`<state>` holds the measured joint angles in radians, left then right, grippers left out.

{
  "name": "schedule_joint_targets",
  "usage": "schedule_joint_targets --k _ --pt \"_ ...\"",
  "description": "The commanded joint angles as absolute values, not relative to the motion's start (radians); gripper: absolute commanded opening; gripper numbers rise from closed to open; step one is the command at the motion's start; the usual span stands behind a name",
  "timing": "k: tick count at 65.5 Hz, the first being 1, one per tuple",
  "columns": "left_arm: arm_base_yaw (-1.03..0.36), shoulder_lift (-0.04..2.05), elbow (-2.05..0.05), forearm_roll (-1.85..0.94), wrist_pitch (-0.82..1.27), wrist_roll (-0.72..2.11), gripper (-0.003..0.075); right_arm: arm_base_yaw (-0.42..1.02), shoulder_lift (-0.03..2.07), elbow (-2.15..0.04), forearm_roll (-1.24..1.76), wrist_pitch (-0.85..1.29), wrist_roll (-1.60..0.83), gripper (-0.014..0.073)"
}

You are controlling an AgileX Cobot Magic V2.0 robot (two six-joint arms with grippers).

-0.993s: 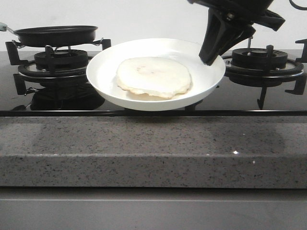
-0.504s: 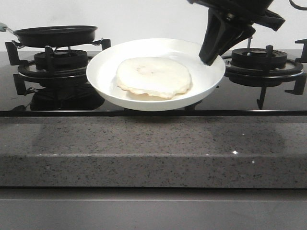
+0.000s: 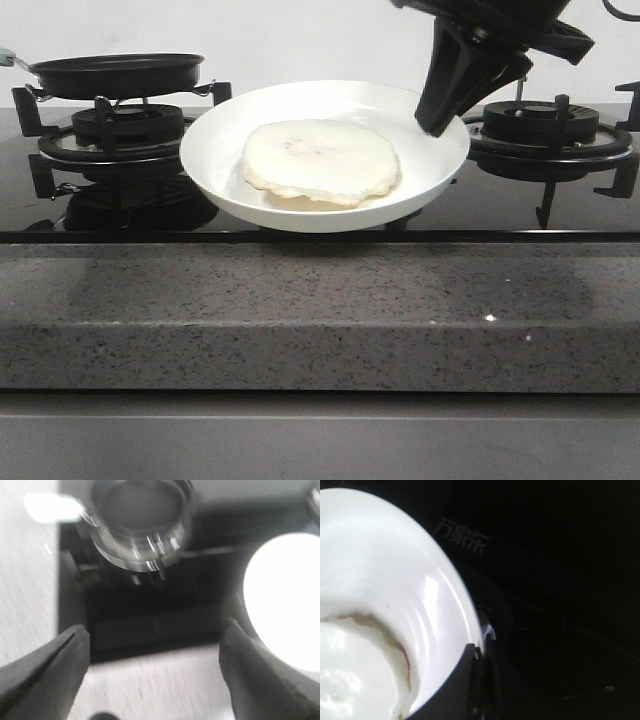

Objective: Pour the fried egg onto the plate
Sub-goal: 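Return the pan to its burner with the left gripper and release, then lower the plate onto the stove with the right gripper and release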

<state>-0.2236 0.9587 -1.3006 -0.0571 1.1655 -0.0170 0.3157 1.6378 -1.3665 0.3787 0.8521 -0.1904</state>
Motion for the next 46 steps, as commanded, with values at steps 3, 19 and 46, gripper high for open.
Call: schedule_joint_targets --k 3,19,46 --pt "-0.236 0.852 -1.188 -0.041 1.110 -0.042 0.0535 0.318 1.595 -1.392 0.402 0.811 -0.195 -0.0097" --pt "-0.236 0.726 -1.002 0.063 1.069 -0.042 0.0535 0.318 1.595 -1.392 0.402 0.811 -0.195 -0.0097" --pt "-0.236 0.719 -0.983 0.073 1.067 -0.042 0.0535 0.317 1.594 -1.408 0.402 0.832 -0.195 -0.0097"
